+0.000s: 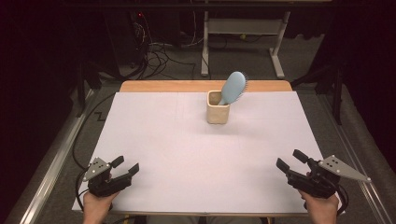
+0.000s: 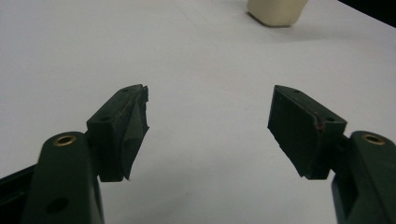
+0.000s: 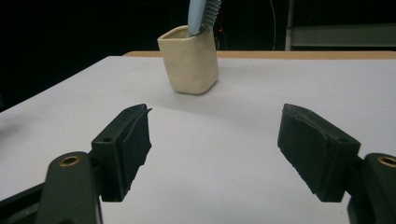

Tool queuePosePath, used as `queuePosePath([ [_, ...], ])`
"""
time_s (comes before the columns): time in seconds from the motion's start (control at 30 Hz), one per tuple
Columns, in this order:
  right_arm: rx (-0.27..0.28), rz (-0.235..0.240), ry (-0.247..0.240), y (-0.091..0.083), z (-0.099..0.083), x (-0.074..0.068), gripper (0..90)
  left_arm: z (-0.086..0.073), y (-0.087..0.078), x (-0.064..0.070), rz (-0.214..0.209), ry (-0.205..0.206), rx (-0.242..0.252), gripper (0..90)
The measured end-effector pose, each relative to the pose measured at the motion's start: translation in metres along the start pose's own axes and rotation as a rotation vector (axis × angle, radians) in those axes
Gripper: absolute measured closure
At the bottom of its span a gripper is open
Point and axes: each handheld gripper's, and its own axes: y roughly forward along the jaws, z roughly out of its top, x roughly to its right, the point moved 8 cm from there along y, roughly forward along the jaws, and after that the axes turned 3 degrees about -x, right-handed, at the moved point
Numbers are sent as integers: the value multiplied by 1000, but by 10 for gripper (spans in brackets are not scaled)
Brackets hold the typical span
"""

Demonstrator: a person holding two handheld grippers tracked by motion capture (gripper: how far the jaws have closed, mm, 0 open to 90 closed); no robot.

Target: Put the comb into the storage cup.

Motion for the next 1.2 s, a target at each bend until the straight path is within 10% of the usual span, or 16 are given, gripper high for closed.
queuePosePath([
  [1.2,-48,-68,9,7,-34,19,255,0,0,0,-6,-5,-1,291],
])
